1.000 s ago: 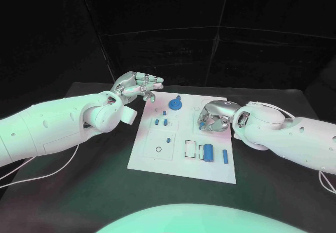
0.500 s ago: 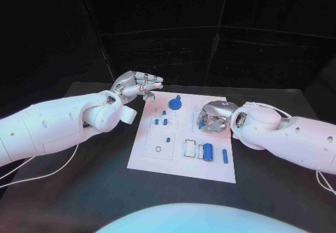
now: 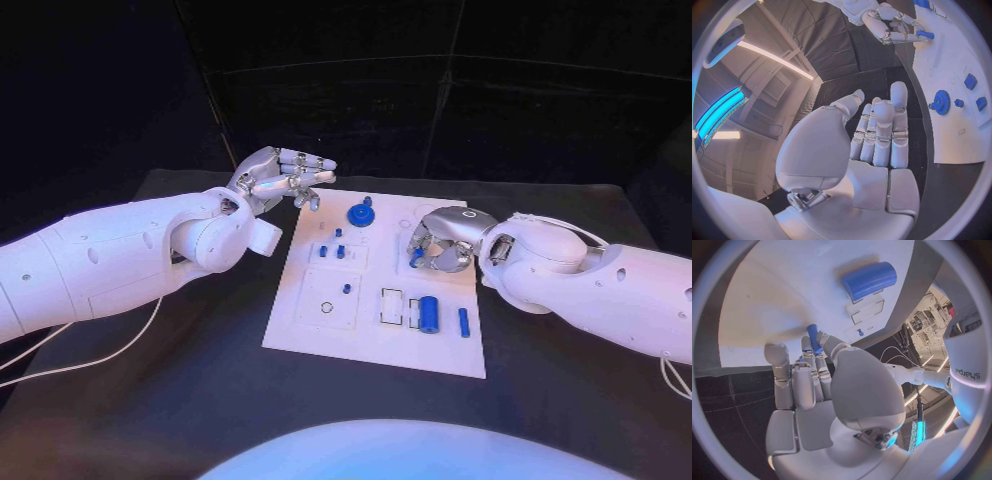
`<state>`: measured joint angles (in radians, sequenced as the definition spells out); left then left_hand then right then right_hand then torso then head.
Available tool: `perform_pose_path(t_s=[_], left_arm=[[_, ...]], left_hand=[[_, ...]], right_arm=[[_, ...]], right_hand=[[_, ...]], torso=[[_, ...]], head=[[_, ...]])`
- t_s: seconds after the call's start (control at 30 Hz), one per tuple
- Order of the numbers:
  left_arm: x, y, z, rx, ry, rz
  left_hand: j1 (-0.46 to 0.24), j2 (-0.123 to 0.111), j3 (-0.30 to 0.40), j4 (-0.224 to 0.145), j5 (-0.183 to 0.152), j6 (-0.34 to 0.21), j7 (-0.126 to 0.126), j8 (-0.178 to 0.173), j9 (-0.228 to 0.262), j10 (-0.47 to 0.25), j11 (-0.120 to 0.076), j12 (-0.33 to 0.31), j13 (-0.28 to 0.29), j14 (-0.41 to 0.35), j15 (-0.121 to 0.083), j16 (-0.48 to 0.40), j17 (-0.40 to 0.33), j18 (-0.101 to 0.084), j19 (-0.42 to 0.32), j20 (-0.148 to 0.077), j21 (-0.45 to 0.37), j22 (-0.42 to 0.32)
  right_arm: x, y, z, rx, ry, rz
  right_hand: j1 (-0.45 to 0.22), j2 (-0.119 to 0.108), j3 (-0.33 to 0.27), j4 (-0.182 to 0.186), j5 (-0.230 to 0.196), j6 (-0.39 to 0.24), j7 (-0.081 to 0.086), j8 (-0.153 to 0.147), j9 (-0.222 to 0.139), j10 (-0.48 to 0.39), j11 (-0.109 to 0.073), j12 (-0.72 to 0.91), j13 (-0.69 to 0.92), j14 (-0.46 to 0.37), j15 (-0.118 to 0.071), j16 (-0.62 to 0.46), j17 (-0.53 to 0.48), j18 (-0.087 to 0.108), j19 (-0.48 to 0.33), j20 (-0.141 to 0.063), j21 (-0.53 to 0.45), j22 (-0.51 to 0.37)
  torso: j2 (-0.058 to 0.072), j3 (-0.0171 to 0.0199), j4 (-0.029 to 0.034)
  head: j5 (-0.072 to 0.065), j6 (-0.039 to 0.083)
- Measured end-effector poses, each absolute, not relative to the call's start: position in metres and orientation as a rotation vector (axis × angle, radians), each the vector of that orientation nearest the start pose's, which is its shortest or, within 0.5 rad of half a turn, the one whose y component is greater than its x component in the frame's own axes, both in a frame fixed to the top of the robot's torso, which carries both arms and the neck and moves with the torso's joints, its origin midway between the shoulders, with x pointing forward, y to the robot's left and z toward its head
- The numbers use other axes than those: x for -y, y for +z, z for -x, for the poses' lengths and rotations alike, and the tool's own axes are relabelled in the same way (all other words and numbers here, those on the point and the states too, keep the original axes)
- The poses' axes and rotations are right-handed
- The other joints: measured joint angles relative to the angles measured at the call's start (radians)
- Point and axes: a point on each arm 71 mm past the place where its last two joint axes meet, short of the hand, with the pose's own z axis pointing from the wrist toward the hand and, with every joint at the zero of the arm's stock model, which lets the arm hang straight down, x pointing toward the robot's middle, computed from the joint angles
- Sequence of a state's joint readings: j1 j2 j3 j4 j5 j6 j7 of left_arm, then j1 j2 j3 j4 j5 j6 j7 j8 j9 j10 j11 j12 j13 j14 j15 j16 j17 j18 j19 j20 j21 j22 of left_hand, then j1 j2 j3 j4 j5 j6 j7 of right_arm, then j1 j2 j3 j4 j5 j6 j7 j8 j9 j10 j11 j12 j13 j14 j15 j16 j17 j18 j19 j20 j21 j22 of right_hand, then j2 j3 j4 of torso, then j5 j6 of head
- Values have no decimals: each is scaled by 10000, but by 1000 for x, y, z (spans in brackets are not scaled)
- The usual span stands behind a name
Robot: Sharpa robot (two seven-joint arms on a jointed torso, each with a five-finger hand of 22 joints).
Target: Assemble the parts on the task board
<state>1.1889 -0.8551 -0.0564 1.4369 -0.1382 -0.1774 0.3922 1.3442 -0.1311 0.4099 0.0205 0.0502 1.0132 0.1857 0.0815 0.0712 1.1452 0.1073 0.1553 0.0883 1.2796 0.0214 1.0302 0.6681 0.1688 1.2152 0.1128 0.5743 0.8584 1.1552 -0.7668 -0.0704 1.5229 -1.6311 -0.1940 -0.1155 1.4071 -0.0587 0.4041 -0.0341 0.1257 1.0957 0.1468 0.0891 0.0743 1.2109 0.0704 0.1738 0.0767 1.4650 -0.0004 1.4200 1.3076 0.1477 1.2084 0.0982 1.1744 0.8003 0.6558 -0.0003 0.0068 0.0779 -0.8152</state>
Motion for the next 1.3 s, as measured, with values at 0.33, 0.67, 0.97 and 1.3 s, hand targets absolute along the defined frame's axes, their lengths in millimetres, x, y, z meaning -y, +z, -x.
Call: perform_pose_path(t_s=[0.33,0.67,0.97,1.3], left_arm=[[-233,-193,-497,-15088,-15347,9671],[-231,-193,-498,-15097,-15367,9660],[-227,-194,-500,-15115,-15412,9638],[-224,-194,-500,-15137,-15462,9619]], left_hand=[[0,0,0,0,0,0,0,0,0,0,0,-1,0,0,0,0,0,0,0,0,0,1],[0,0,0,0,0,0,0,0,0,0,0,-2,-1,0,0,0,1,0,0,0,0,2],[0,0,0,0,0,0,0,0,0,0,0,-2,-1,0,0,0,1,0,0,0,0,2],[0,0,-28,-28,0,0,0,0,1,0,0,-2,13,0,0,0,1,0,0,0,0,-13]], right_arm=[[156,-201,-447,-16829,7178,3668],[104,-190,-429,-16357,9003,3890],[40,-194,-410,-16012,10556,4726],[21,-229,-399,-16530,10663,5489]], right_hand=[[106,-2,105,-88,85,32,32,-1,3,6,-6,-39,18,35,-34,35,-1,-1,35,-35,57,64],[118,-13,152,-136,125,31,32,-2,-1,5,-5,-55,17,34,-33,34,-2,-1,35,-35,57,49],[118,-13,175,-161,173,30,32,-3,-13,4,-4,-93,14,34,-33,33,2,-1,34,-35,57,18],[117,-14,176,-163,173,28,31,-5,-20,3,-3,-94,10,34,-33,33,5,-1,34,-35,57,-29]], torso=[[-15,-4,0],[11,-1,0],[23,-1,23],[29,-6,12]], head=[[21,37],[165,35],[281,-25],[451,-175]])
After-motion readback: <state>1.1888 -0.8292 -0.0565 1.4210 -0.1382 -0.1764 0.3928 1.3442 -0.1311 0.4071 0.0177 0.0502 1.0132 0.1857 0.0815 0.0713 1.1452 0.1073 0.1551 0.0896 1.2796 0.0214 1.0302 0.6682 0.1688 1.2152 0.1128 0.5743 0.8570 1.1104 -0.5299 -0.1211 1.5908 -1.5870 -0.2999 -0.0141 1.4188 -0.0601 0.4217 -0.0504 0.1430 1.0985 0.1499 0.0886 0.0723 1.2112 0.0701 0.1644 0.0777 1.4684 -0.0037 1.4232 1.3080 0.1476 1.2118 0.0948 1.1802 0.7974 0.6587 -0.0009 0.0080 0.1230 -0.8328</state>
